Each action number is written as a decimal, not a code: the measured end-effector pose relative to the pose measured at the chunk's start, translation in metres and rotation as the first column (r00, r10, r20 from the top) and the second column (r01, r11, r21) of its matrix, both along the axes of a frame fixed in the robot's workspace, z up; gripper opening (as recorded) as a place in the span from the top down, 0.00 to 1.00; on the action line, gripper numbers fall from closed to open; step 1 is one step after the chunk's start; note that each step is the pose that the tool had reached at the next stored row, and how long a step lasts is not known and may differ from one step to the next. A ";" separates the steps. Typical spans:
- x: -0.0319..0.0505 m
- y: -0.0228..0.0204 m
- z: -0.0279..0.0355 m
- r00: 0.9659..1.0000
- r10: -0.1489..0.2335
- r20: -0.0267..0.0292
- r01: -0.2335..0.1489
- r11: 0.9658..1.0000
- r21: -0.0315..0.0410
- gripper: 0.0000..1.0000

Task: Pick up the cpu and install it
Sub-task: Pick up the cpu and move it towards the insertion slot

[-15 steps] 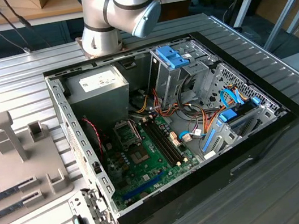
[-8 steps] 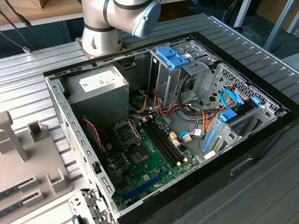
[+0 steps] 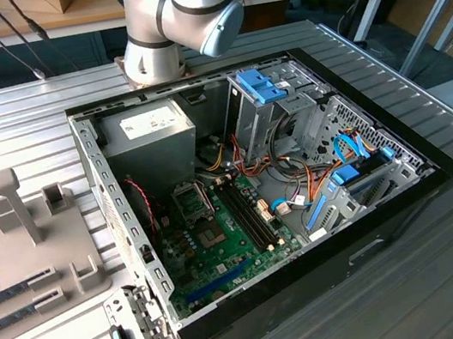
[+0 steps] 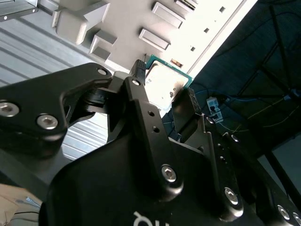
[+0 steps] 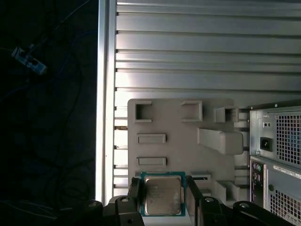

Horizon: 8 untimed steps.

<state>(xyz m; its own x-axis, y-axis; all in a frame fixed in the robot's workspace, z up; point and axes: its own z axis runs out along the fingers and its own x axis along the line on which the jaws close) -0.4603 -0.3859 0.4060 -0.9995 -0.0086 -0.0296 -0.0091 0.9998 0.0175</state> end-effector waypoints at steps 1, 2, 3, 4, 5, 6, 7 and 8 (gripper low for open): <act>0.0000 0.0000 0.0008 1.000 0.000 0.000 0.000 1.000 0.000 0.53; 0.0000 0.0000 0.0017 1.000 0.000 0.000 0.000 1.000 0.000 0.53; 0.0000 0.0000 0.0026 1.000 0.000 0.000 0.000 1.000 0.000 0.53; 0.0000 0.0000 0.0034 1.000 0.000 0.000 0.000 1.000 0.000 0.53; 0.0000 0.0000 0.0041 1.000 0.000 0.000 0.000 1.000 0.000 0.53; 0.0000 0.0000 0.0050 1.000 0.000 0.000 0.000 1.000 0.000 0.53; 0.0000 0.0000 0.0057 1.000 0.000 0.000 0.000 1.000 0.000 0.53; 0.0000 0.0000 0.0070 1.000 0.000 0.000 0.000 1.000 0.000 0.53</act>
